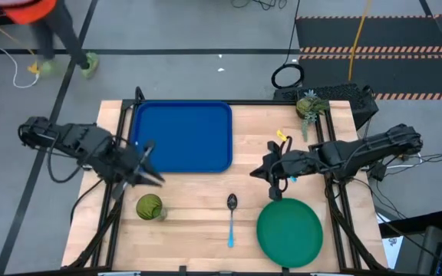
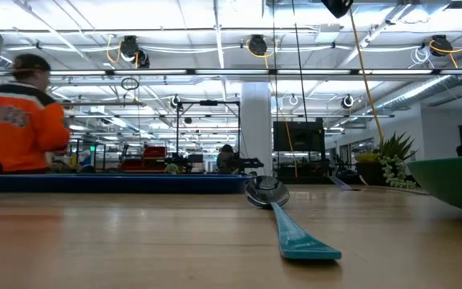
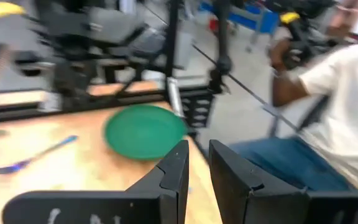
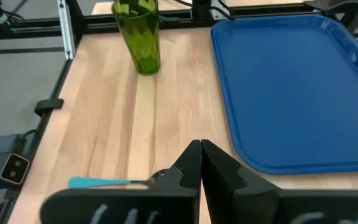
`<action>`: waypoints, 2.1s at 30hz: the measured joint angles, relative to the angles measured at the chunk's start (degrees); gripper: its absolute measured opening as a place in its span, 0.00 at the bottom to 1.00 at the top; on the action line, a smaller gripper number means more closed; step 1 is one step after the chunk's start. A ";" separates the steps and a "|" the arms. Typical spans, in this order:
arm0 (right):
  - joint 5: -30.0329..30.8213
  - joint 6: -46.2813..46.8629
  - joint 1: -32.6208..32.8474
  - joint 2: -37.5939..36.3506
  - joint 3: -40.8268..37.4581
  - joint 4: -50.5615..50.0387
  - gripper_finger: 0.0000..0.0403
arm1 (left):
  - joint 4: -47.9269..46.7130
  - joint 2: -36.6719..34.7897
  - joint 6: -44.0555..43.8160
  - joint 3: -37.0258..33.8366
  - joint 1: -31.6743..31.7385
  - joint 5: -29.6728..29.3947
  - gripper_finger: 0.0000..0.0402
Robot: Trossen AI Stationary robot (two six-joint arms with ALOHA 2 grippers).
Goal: Pick and place plate/cup/fork/spoon on tray
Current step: Put the green glass on the blue tray
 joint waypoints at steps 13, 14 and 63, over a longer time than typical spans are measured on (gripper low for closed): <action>0.04 4.48 4.27 0.00 -0.05 2.45 0.00 | -6.61 13.85 -18.51 4.96 -16.75 -2.97 0.16; 0.03 4.59 4.63 0.00 -0.05 2.72 0.00 | -7.45 14.76 -20.81 4.96 -17.66 -3.07 0.16; -0.16 -0.34 4.61 0.00 -0.05 6.97 0.00 | -38.53 26.87 -50.29 4.96 -25.88 -18.21 0.38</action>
